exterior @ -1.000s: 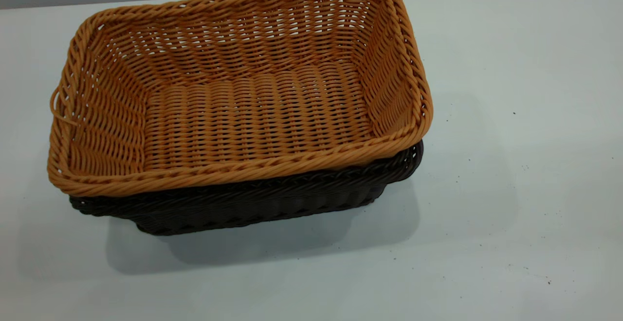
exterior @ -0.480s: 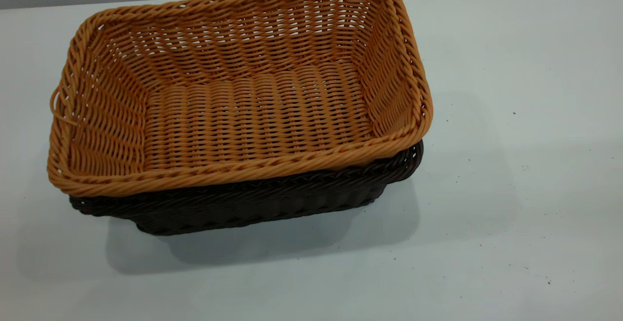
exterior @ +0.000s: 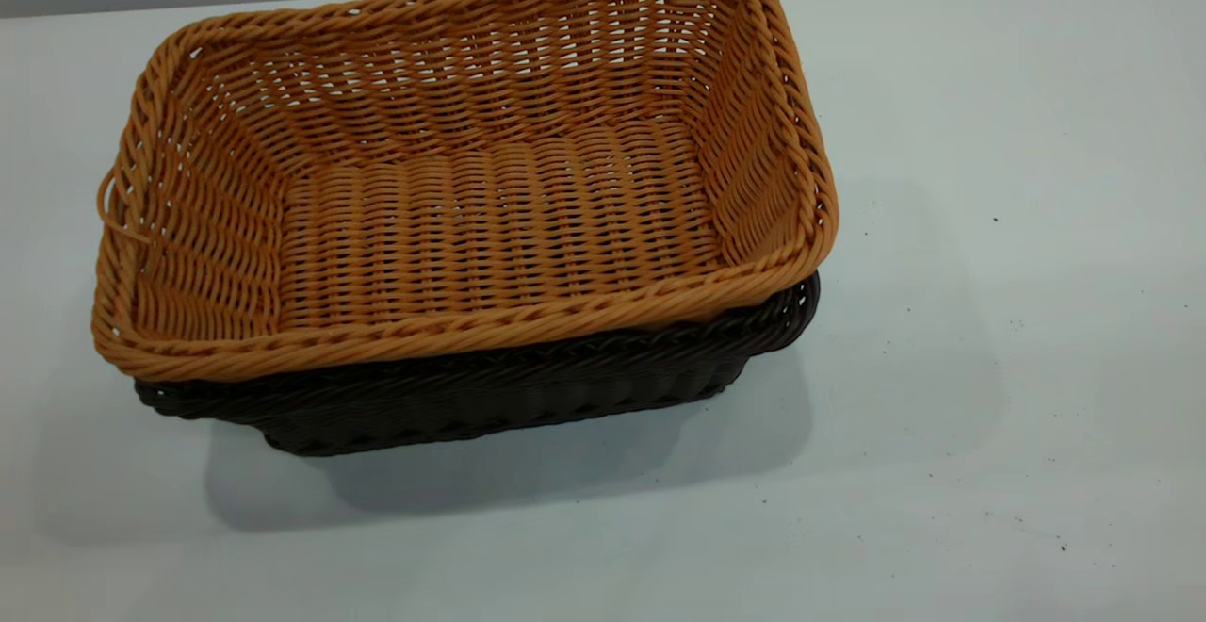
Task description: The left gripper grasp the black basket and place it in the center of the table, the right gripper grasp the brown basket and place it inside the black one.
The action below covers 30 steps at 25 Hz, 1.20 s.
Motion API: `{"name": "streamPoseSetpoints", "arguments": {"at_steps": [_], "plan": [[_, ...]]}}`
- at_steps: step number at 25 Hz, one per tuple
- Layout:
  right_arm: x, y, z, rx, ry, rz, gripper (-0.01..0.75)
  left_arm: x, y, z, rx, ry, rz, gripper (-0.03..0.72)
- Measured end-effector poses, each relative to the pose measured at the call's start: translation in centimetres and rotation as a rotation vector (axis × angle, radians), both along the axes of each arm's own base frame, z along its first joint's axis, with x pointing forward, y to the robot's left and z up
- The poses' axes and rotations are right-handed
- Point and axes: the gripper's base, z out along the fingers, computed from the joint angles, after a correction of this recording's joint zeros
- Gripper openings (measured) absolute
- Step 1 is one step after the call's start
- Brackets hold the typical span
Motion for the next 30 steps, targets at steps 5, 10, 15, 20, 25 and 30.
{"name": "streamPoseSetpoints", "arguments": {"at_steps": [5, 10, 15, 20, 25, 30], "plan": [[0.0, 0.0, 0.0, 0.001, 0.0, -0.03, 0.0, 0.2, 0.1, 0.0, 0.0, 0.001, 0.187, -0.001], [0.0, 0.0, 0.0, 0.001, 0.0, -0.029, 0.0, 0.3, 0.2, 0.0, 0.0, 0.001, 0.366, -0.001], [0.0, 0.0, 0.0, 0.001, 0.0, -0.028, 0.0, 0.4, 0.2, 0.0, 0.0, 0.001, 0.453, -0.001], [0.0, 0.0, 0.0, 0.001, 0.0, 0.017, 0.0, 0.1, 0.2, 0.0, -0.006, -0.02, 0.454, -0.001], [0.0, 0.0, 0.0, 0.002, 0.0, 0.052, 0.0, -1.0, 0.3, 0.0, -0.03, -0.103, 0.456, -0.001], [0.0, 0.0, 0.0, 0.002, 0.0, 0.052, 0.0, -1.1, 0.3, 0.0, -0.032, -0.106, 0.455, -0.001]]}}
